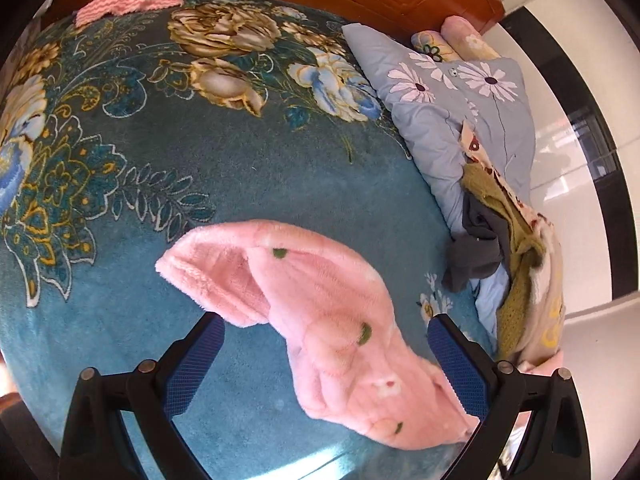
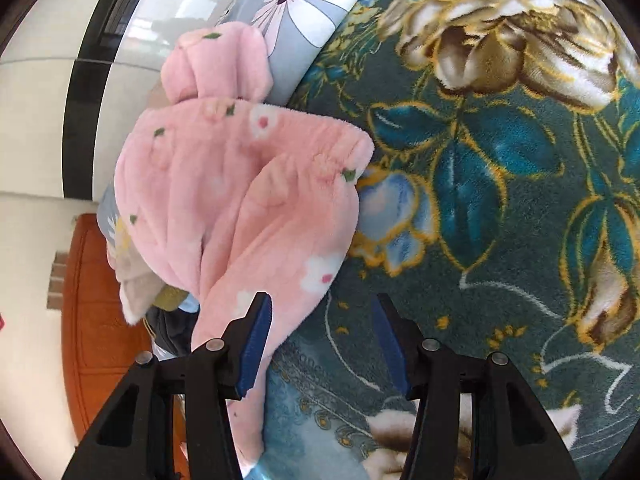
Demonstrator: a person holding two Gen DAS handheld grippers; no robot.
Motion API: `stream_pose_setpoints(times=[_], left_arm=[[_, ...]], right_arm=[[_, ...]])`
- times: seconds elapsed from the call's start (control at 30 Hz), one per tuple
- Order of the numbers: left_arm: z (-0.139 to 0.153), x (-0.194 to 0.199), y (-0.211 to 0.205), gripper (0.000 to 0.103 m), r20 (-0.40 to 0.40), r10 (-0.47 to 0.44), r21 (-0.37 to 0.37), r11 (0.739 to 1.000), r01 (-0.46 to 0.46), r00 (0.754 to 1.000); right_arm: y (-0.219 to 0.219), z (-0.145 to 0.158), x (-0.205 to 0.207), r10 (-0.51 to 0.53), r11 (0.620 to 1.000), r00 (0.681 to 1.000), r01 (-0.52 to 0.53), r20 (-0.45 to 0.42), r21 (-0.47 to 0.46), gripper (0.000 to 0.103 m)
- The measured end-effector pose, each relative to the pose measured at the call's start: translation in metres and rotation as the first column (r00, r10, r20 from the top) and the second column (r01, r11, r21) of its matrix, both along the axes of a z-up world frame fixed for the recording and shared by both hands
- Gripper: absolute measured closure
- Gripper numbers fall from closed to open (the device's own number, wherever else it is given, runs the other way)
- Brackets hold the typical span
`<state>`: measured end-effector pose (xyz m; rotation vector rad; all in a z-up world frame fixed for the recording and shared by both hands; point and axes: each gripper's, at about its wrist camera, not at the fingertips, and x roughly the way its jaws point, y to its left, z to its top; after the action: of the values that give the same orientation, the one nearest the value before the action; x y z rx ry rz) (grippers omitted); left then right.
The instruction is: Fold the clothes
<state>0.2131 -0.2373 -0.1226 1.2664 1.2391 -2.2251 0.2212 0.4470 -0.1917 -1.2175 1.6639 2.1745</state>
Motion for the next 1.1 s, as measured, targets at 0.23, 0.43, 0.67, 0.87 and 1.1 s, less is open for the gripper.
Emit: stream_pose_setpoints(times=[0.23, 0.43, 0.67, 0.87, 1.1], left_arm=[[-0.022, -0.03, -0.029, 0.001, 0.104, 0.117, 0.12, 0.984, -0.13, 0.988], [-0.035, -0.047, -0.042, 0.001, 0.196, 0.127, 0.171, 0.972, -0.161, 0.972], [-0.066, -0.042, -0.045, 0.026, 0.325, 0.141, 0.293, 0.925, -0.242, 0.935], [-0.027, -0.052, -0.04, 0.081, 0.182, 0.092, 0.284, 0.948, -0.142, 0.979], [0.03, -0.069, -0.034, 0.09, -0.019, 0.006, 0.239, 0.971, -0.002, 1.0]], right_arm=[[0.005, -0.009, -0.031, -0.073, 0.997, 0.994, 0.077, 0.086, -0.033, 0.048], [0.008, -0.005, -0.04, -0.115, 0.992, 0.991, 0.119, 0.067, -0.05, 0.049], [-0.002, 0.005, -0.057, -0.113, 0.988, 0.993, 0.115, 0.027, -0.102, 0.079], [-0.002, 0.016, -0.061, -0.122, 0.984, 0.992, 0.124, 0.019, -0.129, 0.098], [0.021, 0.086, -0.088, -0.115, 0.987, 0.987, 0.1, -0.111, -0.129, 0.1]])
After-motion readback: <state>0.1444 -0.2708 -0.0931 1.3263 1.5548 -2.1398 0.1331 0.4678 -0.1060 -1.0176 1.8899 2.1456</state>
